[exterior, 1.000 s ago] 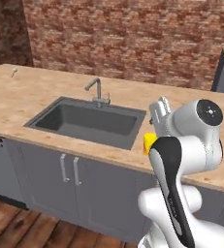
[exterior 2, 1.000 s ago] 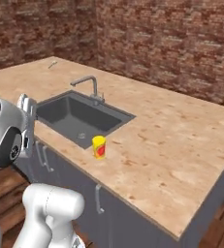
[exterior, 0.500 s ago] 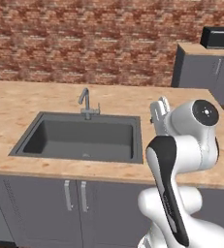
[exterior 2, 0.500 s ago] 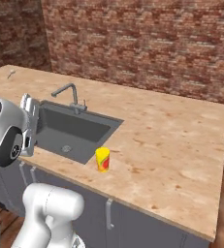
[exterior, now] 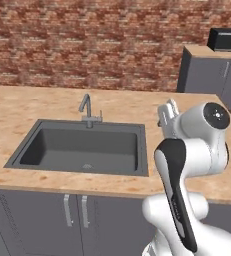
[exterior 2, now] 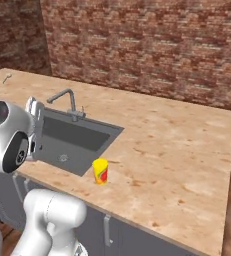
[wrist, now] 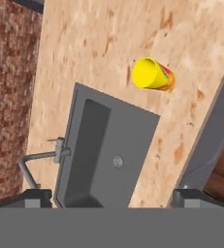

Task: Move the cup from next to the sink to the open cabinet. Then, move the bowl with the peach to the fridge to clear the area for faucet cleaning.

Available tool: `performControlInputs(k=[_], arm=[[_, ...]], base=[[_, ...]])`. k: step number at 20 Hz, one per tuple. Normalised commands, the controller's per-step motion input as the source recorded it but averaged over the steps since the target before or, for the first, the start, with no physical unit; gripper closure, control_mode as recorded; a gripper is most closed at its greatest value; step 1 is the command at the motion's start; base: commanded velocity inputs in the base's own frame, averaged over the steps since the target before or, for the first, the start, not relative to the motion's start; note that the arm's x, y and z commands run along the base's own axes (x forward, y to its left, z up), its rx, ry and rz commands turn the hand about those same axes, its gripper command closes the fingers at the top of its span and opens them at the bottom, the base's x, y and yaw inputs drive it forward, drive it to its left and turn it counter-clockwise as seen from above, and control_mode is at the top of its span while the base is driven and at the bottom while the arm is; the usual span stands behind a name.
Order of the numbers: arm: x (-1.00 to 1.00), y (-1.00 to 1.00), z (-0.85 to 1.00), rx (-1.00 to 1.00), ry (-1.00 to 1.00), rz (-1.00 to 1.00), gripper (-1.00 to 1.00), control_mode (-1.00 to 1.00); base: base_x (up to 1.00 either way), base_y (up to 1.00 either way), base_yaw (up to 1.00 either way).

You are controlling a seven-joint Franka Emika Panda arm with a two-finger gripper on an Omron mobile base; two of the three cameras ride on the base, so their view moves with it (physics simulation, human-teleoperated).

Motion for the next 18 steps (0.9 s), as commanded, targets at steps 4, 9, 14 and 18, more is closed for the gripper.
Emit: performControlInputs(k=[4, 9, 14, 18], arm=[[0.00, -0.96, 0.00, 0.22, 0.04, -0.01, -1.00, -1.00], [0.00, -1.00, 0.00, 0.45, 0.10, 0.00, -1.00, -1.00], [0.25, -1.00, -0.06, 0.50, 0.22, 0.02, -1.00, -1.00], [0.11, -0.98, -0.32, 0.50, 0.39, 0.06, -1.00, -1.00]], base=[[0.00, 0.00, 0.00], [0.00, 0.00, 0.00], [0.00, 0.00, 0.00], [0.00, 0.00, 0.00]])
